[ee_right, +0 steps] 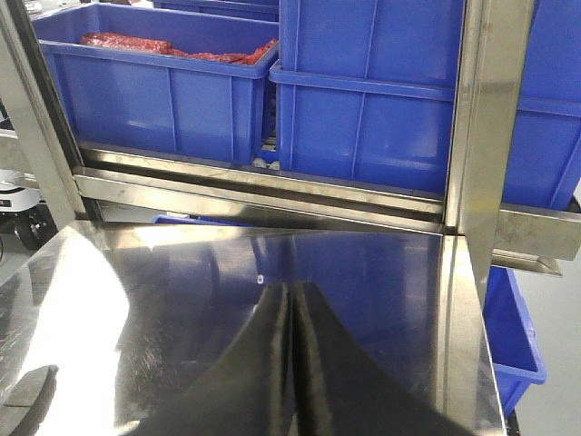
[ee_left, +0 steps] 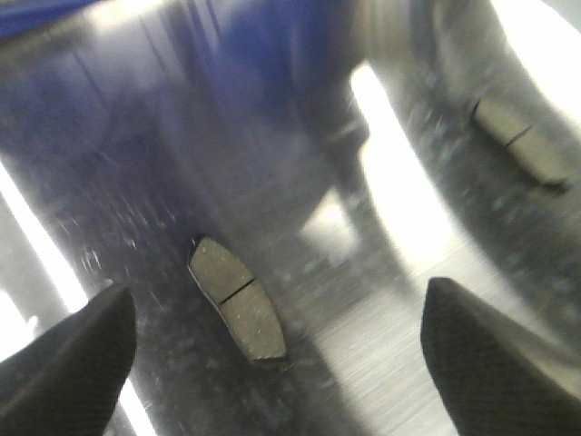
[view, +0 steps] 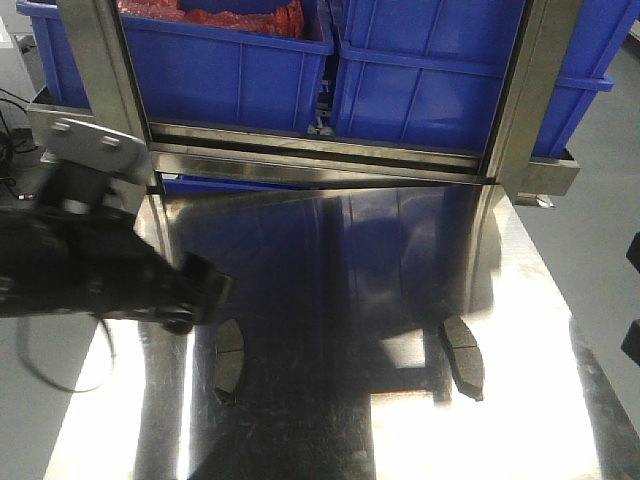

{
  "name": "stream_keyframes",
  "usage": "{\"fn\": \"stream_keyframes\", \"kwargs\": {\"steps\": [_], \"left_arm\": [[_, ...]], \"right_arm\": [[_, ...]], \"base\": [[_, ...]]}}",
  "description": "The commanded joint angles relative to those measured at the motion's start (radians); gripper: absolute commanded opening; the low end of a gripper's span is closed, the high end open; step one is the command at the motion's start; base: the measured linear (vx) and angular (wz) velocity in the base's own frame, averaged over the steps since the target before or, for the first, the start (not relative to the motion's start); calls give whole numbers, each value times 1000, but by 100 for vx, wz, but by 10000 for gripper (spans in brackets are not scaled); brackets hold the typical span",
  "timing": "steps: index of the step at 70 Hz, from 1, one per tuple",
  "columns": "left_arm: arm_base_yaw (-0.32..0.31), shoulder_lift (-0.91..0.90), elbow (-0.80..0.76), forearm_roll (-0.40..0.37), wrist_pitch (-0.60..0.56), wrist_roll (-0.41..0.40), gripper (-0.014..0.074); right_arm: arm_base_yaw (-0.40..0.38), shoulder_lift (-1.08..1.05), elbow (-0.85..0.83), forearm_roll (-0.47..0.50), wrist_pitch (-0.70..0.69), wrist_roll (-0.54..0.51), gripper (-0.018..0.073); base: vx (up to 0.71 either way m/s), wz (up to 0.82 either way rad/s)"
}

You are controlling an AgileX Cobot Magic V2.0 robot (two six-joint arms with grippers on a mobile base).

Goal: Move and align brake pads A on conveyor
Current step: 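Lower the left gripper over the nearer brake pad and close on it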

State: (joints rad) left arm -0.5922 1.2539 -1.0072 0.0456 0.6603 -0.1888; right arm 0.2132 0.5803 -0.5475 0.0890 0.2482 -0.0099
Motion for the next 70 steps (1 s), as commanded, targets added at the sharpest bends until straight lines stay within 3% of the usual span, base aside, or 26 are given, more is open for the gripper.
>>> {"fn": "stream_keyframes", "kwargs": {"steps": [1,8,12,17,26,35,51,70], "left_arm": [[-79,56,-66,224,-8,-222,593],[-122,135,-89,405,31,-537,593],[-128,173,-89,435,14,-678,592],[-128,215,-89,433,-17,-773,592],[-128,271,-89,428,-30,-780,592],[-128,324,-89,436,-18,-837,592],[-128,425,-89,542,-40,-989,592],[-128,510,-89,593,-58,-1064,592]], "right_arm": [[-4,2,-28,-4,-75,-7,-8],[-4,2,-28,-4,-75,-7,-8],[-4,2,-28,-4,-75,-7,-8],[-4,2,-28,-4,-75,-7,-8],[-4,2,-28,-4,-75,-7,-8],[-4,2,-28,-4,-75,-7,-8],[-4,2,-28,-4,-75,-7,-8],[-4,2,-28,-4,-75,-7,-8]], "base": [[0,0],[0,0],[0,0],[0,0],[0,0],[0,0],[0,0],[0,0]]}}
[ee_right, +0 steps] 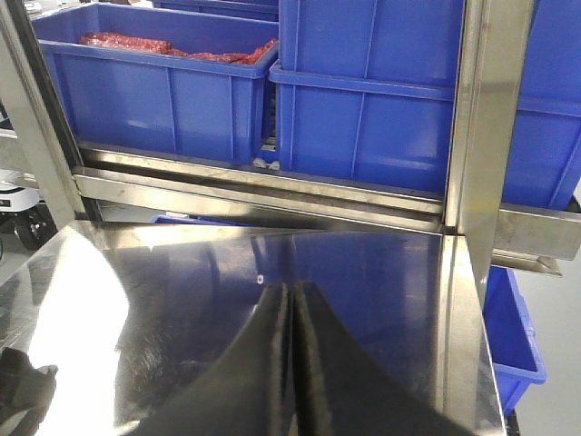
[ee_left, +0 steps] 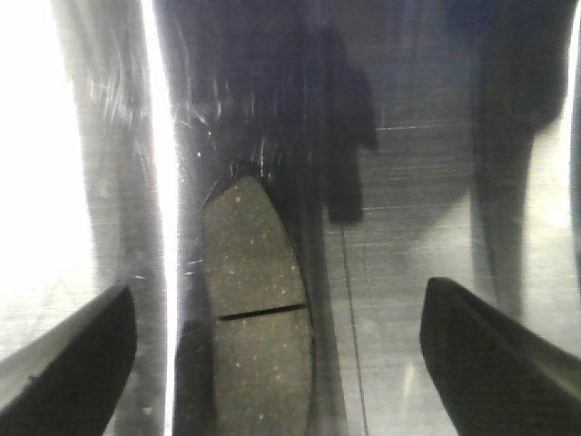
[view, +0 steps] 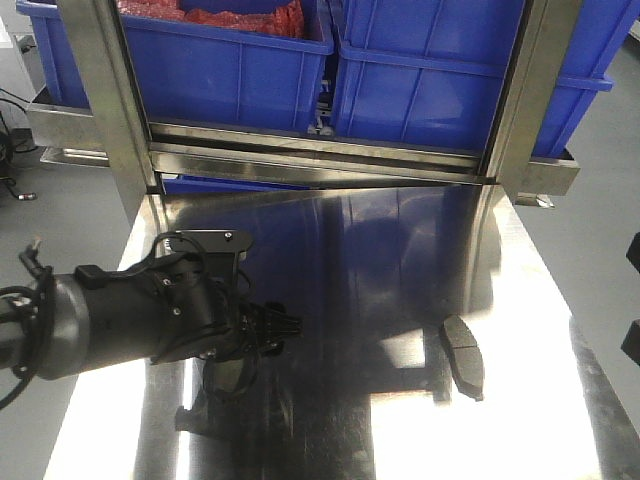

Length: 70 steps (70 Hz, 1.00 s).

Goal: Move and align brake pads A on conveyor
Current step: 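Lower the left gripper over the nearer brake pad and close on it, then lift the grasped pad with the left gripper and pull it back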

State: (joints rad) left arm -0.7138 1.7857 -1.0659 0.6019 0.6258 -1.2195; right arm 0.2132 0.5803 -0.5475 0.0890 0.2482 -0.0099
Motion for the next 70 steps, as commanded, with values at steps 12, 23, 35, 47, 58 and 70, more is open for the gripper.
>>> {"fn": "stream_keyframes", "kwargs": {"steps": [12,23,35,47,58,70], "left_arm": [[-5,26,-31,26,-47,-42,592],[-5,42,-31,27,-50,-66,592],[-5,42,-31,27,-50,-66,584],[-5,42,-31,27,-42,-66,506],[-5,43,-31,27,-41,-67,422],[-5,69,-31,11,-36,-67,349]], "right_arm": [[-4,2,-28,-4,-75,-7,-8],[-4,2,-28,-4,-75,-7,-8],[-4,2,-28,-4,-75,-7,-8],[-4,2,-28,-4,-75,-7,-8],[-4,2,-28,-4,-75,-7,-8],[-4,2,-28,-4,-75,-7,-8]], "base": [[0,0],[0,0],[0,0],[0,0],[0,0],[0,0]]}}
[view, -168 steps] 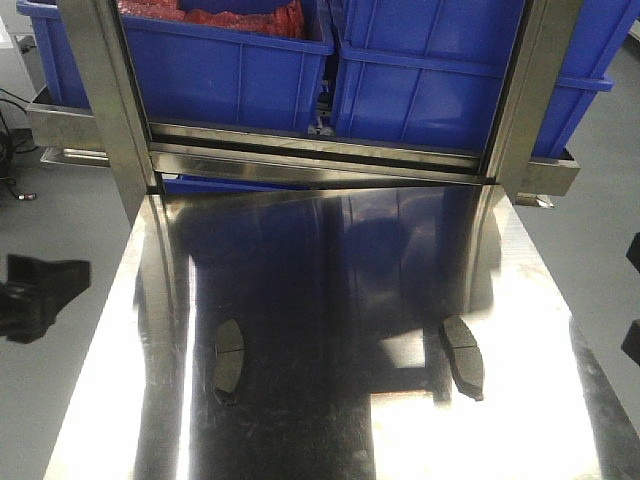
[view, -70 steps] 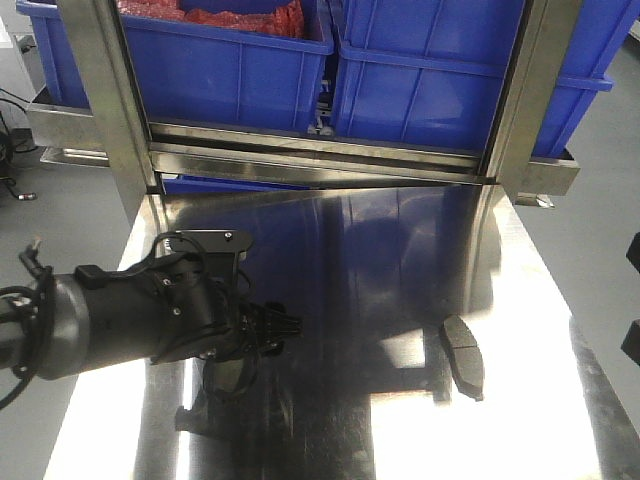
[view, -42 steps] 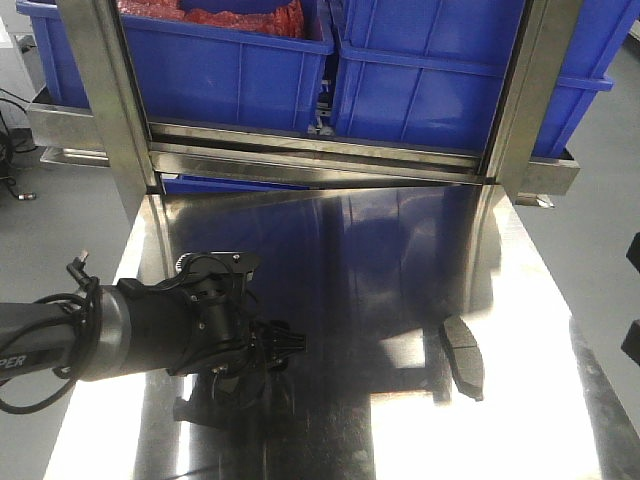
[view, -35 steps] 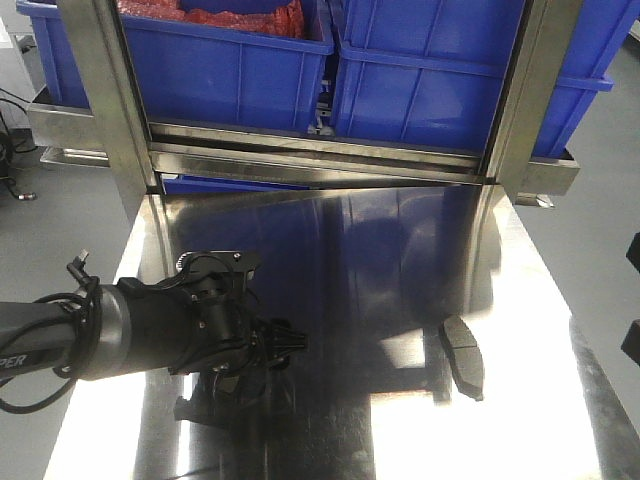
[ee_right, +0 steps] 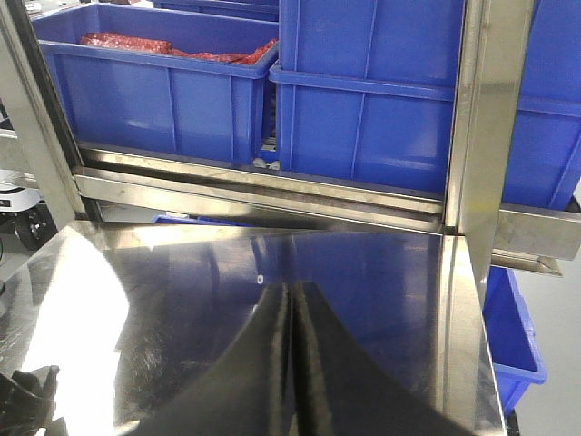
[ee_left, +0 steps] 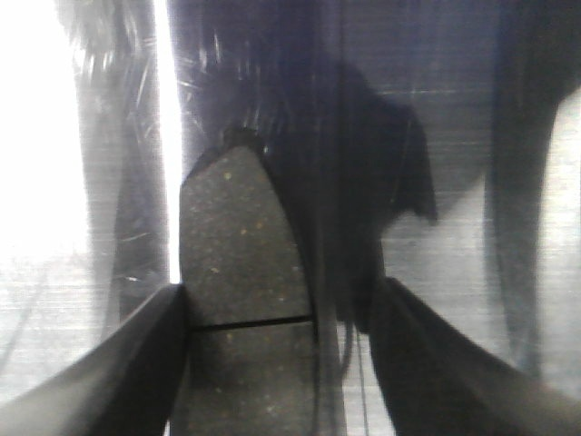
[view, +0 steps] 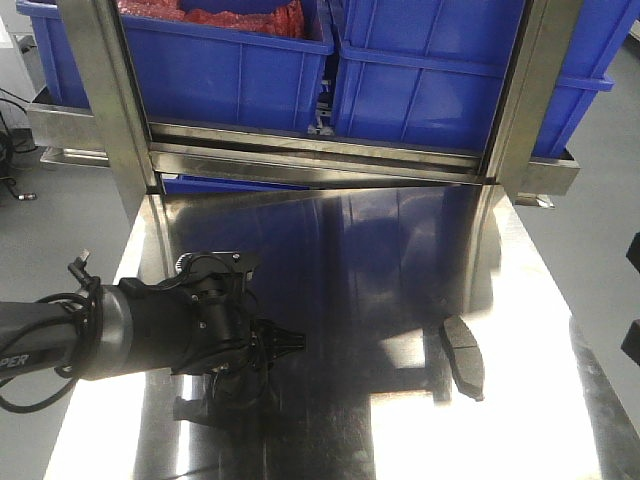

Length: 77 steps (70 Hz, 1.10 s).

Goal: Move and align brake pads A on conveyor
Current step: 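Lift the grasped pad with the left gripper and pull it back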

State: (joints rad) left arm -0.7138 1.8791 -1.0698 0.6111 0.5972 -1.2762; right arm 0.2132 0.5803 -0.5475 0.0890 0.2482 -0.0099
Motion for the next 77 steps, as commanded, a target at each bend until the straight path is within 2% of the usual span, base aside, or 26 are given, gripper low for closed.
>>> {"fn": "stream_keyframes", "kwargs": {"steps": [1,28,54,77], "left_arm": [[-5,-21,-27,0,-4,-11,344],[-6,-37,-27,29,17,-10,216],[-6,-56,-27,49,18,-10,212],[-6,-166,-27,131,79,-16,212]], "right_arm": [[-4,2,-28,-4,-75,-7,-8],[-4,2,-28,-4,-75,-7,-8],[-4,2,-28,-4,-75,-7,-8],[-4,2,-28,-4,-75,-7,-8]], "base": [[0,0],[0,0],[0,0],[0,0]]}}
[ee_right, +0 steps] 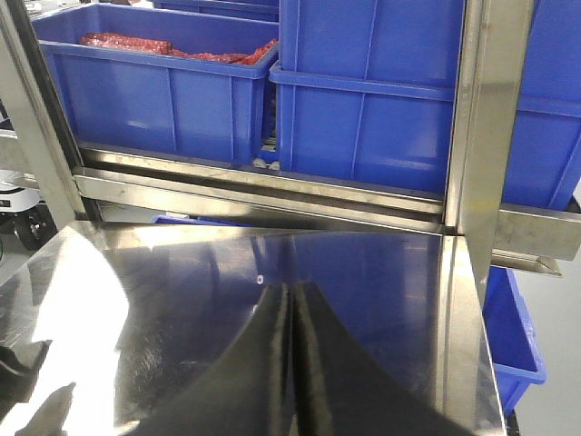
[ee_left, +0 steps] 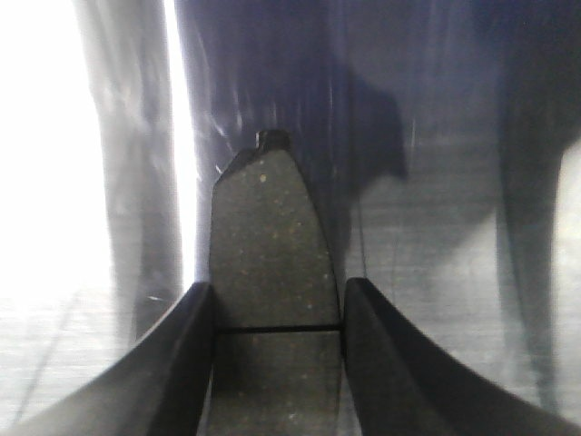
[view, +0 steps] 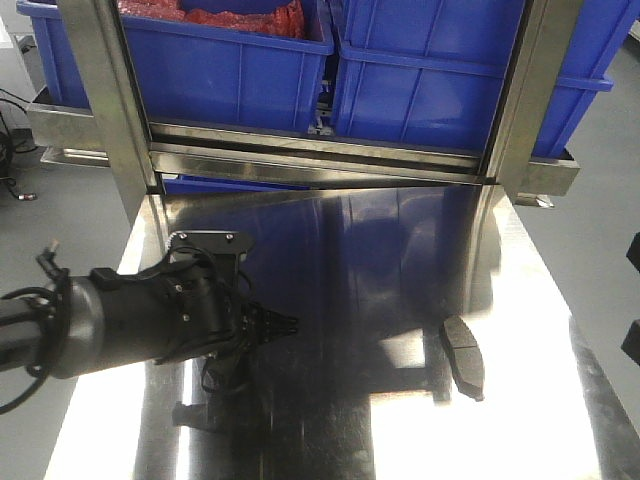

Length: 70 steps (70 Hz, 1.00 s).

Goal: Move and align brake pads A on conveyor
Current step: 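Lift the grasped pad with the left gripper and pull it back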

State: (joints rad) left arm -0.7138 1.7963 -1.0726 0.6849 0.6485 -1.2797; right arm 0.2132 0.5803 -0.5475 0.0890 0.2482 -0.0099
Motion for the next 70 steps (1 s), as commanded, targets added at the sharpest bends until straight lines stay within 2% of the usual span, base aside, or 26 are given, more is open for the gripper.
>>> {"fn": "stream_keyframes", "kwargs": {"steps": [1,18,45,56,70], "left_arm": [[-6,-88,-24,59,33,-13,212],[-6,-224,48,111,64,-25,212],[-6,-614,278,156,95,-49,213],[-6,-724,313,190,102,-49,213],[-6,-768,314,191,126,-48,213]], "right_arm": [[-4,2,-28,-4,-75,-7,-8],[-4,2,-28,-4,-75,-7,-8],[-4,2,-28,-4,-75,-7,-8],[-4,2,-28,-4,-75,-7,-8],[-4,2,-28,-4,-75,-7,-8]], "base": [[0,0],[0,0],[0,0],[0,0],[0,0]]}}
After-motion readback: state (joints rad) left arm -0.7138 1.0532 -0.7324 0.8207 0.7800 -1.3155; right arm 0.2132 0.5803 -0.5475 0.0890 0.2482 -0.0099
